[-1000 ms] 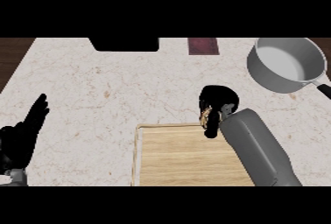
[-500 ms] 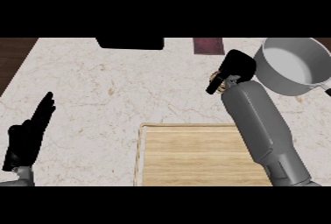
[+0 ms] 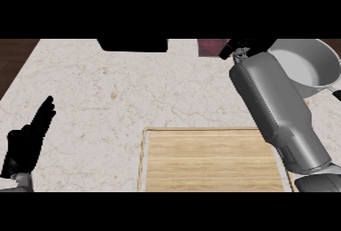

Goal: Pick the cupcake from the tray and place it in the pot

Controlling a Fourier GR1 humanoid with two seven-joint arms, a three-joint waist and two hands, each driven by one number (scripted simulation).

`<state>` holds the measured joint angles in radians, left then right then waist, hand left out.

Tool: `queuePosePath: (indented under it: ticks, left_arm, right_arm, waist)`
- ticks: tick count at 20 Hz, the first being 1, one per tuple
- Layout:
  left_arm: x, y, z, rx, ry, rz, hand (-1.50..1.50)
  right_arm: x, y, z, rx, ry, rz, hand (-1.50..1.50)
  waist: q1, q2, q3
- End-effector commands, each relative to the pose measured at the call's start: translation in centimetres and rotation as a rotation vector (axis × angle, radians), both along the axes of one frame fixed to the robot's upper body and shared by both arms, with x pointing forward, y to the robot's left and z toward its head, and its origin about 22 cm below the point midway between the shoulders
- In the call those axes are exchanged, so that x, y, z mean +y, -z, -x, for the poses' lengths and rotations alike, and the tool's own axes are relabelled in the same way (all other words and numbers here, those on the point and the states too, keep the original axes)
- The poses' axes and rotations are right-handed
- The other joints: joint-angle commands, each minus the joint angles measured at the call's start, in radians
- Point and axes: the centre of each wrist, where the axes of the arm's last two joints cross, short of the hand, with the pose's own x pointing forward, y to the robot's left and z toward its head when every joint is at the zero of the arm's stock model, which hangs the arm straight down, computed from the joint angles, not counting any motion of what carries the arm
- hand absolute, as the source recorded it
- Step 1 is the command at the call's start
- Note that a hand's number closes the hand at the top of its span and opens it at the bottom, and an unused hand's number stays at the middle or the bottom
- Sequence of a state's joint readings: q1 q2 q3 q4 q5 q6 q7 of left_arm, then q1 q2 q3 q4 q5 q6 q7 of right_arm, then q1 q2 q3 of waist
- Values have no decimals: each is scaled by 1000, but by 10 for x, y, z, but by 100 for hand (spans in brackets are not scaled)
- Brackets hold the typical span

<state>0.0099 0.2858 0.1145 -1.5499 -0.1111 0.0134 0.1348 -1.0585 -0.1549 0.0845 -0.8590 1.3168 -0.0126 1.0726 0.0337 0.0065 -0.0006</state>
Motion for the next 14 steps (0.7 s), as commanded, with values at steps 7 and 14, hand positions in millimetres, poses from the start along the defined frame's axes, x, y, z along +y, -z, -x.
queuePosePath:
  ticks: [7,14]
  left_arm:
    - [4,3,3,3,-15,7,0]
    - [-5,-5,-4,-13,-25,-16,0]
  right_arm:
    - [-53,-38,-10,-317,115,-95,150]
    - [-115,-33,-13,-365,138,-92,150]
  waist:
    - [-23,-3,1]
    - [-24,-3,1]
